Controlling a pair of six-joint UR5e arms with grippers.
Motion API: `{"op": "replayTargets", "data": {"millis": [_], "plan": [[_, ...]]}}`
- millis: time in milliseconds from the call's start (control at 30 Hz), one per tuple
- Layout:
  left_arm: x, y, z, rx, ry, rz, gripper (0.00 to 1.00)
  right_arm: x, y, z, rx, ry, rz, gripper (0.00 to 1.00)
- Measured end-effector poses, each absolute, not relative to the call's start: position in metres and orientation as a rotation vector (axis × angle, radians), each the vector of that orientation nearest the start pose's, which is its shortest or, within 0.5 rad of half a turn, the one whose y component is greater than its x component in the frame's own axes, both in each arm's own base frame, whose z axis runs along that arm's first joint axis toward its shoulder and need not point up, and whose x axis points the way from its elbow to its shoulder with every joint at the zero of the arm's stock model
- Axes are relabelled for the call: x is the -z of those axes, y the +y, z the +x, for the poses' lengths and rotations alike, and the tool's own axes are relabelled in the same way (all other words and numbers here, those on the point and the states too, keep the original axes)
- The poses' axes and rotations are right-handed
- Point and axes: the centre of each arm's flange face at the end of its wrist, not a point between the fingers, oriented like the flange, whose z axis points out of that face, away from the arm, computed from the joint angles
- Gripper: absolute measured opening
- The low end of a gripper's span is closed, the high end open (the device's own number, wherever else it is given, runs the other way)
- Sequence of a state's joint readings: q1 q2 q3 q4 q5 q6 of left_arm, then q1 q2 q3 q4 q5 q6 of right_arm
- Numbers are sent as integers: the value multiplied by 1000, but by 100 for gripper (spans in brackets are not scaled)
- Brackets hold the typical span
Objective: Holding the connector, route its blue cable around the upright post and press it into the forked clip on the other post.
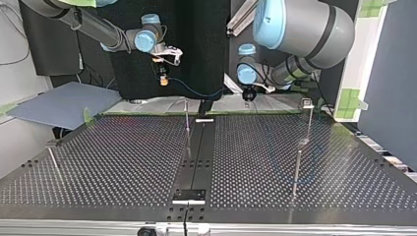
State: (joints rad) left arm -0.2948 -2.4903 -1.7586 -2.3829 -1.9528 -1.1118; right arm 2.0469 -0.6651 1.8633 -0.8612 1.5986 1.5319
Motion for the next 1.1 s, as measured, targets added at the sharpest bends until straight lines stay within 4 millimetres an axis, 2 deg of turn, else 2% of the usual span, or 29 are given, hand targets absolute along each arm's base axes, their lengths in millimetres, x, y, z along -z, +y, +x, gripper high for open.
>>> {"op": "replayTargets", "data": {"millis": [267, 733, 1100], "plan": [[58, -259, 514, -461, 1870, 433, 100, 68, -417, 363, -1263, -1099, 1847, 0], [95, -282, 515, -365, 1921, 447, 100, 68, -417, 363, -1258, -1101, 1850, 0], [98, -295, 512, -236, 1930, 406, 100, 68, -417, 363, -1260, -1100, 1848, 0]]}}
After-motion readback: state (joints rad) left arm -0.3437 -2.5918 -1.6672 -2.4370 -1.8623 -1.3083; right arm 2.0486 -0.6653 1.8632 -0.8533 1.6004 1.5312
